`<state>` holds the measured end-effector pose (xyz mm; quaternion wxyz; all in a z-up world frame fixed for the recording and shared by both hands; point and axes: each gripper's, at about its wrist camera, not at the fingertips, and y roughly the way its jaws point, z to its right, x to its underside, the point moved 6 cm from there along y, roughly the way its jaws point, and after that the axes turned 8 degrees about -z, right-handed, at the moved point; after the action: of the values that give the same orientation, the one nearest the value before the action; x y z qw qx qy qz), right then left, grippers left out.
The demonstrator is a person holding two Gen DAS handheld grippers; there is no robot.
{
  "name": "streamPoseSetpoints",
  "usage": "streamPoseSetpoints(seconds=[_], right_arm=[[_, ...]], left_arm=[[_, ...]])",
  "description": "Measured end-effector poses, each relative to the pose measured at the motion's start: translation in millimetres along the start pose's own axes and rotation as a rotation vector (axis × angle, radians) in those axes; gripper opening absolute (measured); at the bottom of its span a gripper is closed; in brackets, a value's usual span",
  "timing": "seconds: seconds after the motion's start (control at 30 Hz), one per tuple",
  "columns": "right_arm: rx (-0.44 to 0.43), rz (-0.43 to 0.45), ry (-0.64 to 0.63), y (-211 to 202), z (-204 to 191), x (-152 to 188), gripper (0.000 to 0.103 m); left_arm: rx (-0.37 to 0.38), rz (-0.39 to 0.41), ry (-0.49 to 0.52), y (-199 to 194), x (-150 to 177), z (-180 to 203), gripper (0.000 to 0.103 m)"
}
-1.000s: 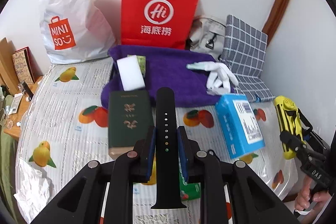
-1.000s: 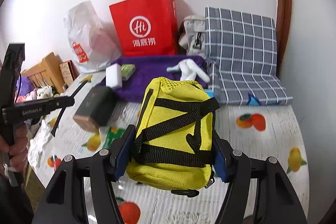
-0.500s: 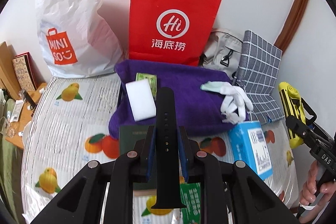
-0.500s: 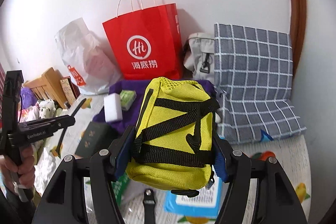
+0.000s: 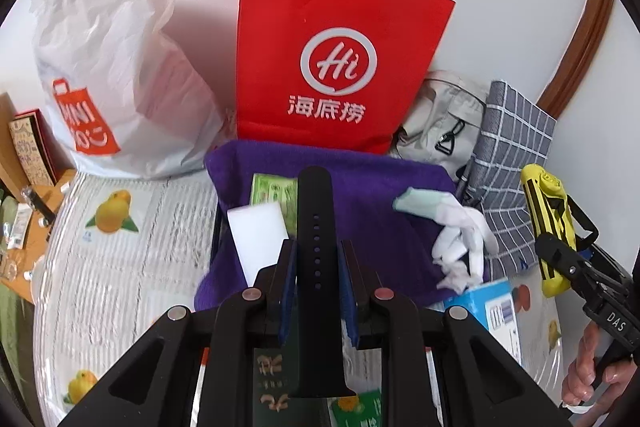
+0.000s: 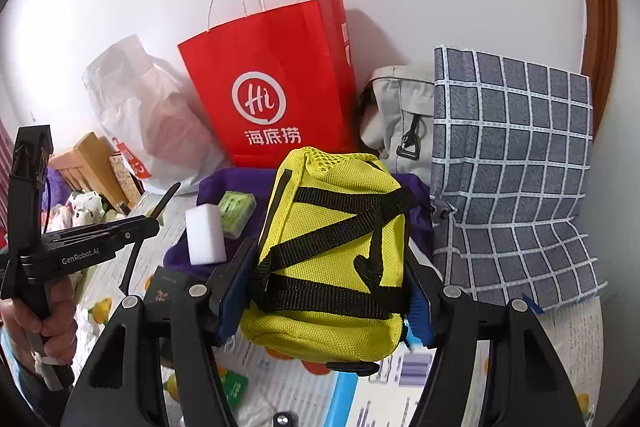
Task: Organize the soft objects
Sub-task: 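Carry the strap with the left tool while the right tool carries the pouch to the towel, then release the pouch on the towel with the right tool while the left tool releases the strap there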
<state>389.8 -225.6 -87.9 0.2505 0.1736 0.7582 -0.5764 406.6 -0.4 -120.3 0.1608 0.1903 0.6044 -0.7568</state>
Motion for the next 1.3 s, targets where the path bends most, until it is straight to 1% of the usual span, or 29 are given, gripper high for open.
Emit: streamPoseSetpoints(seconds=[0.1,0.2,0.3,0.5,0.6,0.63,0.7,0.87,1.07,1.17,1.3], right_arm=[[-0.01,0.004,0.002,5.8,2.3,-11.9,0.066],[-0.008,-0.005,0.002,17.7,3.3,-22.0,0.066],[-0.03,-0.014,-0.003,33.3,1.2,-25.0,0.066],[-0.033,-0.074,-0.028,73.0,2.5,-22.2,0.066],[-0.035,-0.113,-0.018,90.9,4.7,-20.1,0.066],[-0.031,-0.132,-0.016,96.5,5.8,-19.5,0.066],[-0.036,-0.137,-0.014,102.7,7.2,-17.4,0.066],[-0.014,-0.192,-0.005,125.7,16.3,-11.8,0.066],[-0.021,-0.27,-0.01,149.1,16.7,0.0,0.066],[-0.022,-0.294,-0.002,157.1,19.3,3.5,0.066],[-0.047,-0.315,0.023,162.3,22.8,5.3,0.068]], left_arm=[[-0.01,0.005,-0.004,6.5,-11.9,0.4,0.02],[0.006,-0.005,-0.005,18.2,-18.7,3.8,0.02],[0.013,-0.023,-0.006,32.7,-21.5,5.1,0.02],[0.028,-0.065,-0.028,60.9,-27.1,0.6,0.02],[0.037,-0.078,-0.041,74.7,-28.3,0.0,0.02],[0.041,-0.089,-0.039,80.3,-27.8,0.9,0.02],[0.047,-0.116,-0.032,89.3,-27.2,3.5,0.02],[0.049,-0.131,-0.012,99.2,-26.8,7.0,0.02],[0.055,-0.168,-0.026,115.1,-22.9,4.4,0.02],[0.061,-0.179,-0.024,119.6,-21.1,5.8,0.02],[0.065,-0.185,-0.031,124.7,-20.8,5.9,0.02]])
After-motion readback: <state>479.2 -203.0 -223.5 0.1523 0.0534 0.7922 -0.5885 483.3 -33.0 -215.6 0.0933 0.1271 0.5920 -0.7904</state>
